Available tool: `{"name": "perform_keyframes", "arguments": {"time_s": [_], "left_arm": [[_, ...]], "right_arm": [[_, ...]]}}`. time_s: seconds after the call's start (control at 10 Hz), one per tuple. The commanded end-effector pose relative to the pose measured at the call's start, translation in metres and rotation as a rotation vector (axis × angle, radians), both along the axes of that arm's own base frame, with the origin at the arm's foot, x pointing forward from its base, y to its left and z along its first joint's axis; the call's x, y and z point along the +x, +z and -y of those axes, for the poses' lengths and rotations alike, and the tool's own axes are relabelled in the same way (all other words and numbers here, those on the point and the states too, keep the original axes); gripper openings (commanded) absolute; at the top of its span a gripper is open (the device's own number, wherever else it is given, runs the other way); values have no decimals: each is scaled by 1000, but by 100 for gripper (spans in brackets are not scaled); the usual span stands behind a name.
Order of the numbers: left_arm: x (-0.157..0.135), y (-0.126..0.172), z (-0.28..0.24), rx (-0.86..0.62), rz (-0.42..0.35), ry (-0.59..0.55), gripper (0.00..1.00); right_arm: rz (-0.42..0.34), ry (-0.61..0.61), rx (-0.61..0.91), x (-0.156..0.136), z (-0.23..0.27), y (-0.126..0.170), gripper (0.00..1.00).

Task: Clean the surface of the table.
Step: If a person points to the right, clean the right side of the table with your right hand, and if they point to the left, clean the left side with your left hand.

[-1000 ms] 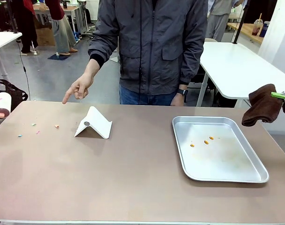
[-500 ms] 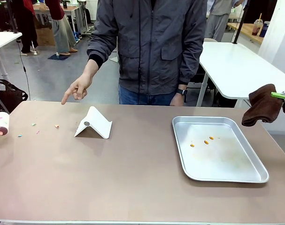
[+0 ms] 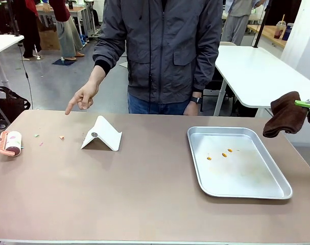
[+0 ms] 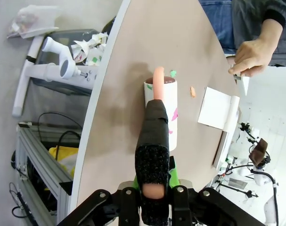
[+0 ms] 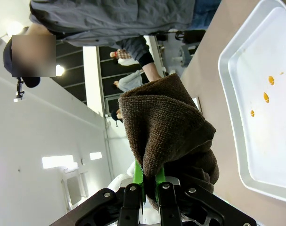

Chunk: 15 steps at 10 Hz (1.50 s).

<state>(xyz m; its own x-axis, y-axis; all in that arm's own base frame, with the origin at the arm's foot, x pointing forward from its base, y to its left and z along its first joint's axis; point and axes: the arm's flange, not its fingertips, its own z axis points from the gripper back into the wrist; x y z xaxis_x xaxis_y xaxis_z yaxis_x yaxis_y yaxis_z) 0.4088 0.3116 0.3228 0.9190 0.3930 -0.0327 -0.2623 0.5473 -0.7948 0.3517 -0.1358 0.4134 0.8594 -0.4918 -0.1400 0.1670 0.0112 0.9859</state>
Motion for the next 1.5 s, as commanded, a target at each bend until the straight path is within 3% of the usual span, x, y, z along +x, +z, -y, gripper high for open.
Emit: {"name": "perform_keyframes", "arguments": {"time_s": [0.0,0.4,0.9,1.4], "left_arm": [[-1,-1,4,24,-23,11,22],[7,-18,9,45,-43,59,22],[5,-27,37,43,-50,-46,22],[31,-24,62,-24,-35,-51,22]], "right_arm": [[5,2,10,0,1,4,0],[5,2,10,0,1,4,0],[5,2,10,0,1,4,0],[5,2,10,0,1,4,0]]}}
